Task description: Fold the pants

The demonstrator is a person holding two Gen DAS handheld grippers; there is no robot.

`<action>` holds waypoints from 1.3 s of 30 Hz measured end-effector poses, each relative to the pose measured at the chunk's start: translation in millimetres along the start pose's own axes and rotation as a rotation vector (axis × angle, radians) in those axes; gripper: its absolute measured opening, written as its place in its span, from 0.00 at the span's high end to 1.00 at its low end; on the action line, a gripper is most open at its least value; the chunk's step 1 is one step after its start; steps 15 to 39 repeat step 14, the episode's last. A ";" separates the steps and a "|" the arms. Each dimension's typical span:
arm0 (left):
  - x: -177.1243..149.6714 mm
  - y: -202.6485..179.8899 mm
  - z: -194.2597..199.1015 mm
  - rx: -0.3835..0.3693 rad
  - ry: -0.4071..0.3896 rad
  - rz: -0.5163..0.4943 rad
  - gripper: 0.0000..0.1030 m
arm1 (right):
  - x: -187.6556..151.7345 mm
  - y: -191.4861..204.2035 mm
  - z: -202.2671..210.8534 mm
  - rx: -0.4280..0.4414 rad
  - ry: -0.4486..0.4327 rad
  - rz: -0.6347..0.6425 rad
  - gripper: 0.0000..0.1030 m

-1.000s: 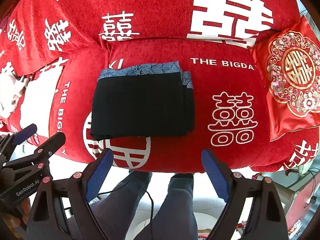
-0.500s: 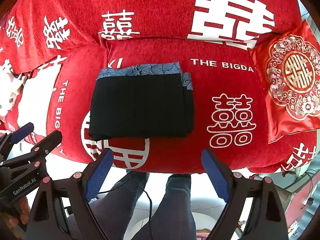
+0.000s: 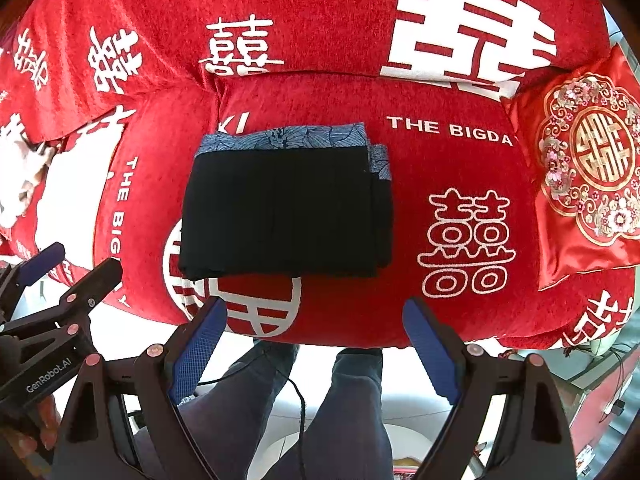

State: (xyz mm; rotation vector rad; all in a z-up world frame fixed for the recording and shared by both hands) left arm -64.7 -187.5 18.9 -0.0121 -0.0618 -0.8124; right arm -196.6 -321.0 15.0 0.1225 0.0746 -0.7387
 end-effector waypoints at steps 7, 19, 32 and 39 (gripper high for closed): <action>0.8 0.2 -1.7 -0.009 0.005 0.006 0.14 | 2.3 0.4 -2.2 0.001 0.007 0.010 0.11; 2.0 -5.0 0.6 -0.033 -0.014 -0.008 0.14 | 3.2 0.5 -2.8 0.000 0.013 0.011 0.11; 2.0 -5.0 0.6 -0.033 -0.014 -0.008 0.14 | 3.2 0.5 -2.8 0.000 0.013 0.011 0.11; 2.0 -5.0 0.6 -0.033 -0.014 -0.008 0.14 | 3.2 0.5 -2.8 0.000 0.013 0.011 0.11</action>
Point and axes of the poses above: each gripper's, at about its wrist camera, not at the fingertips, and z roughly against the way its jaws point, y to its left, x to its top, the point moved 5 cm from there along -z, roughly the way its jaws point, and after that the axes turned 9 degrees about y, right-handed, at the moved point
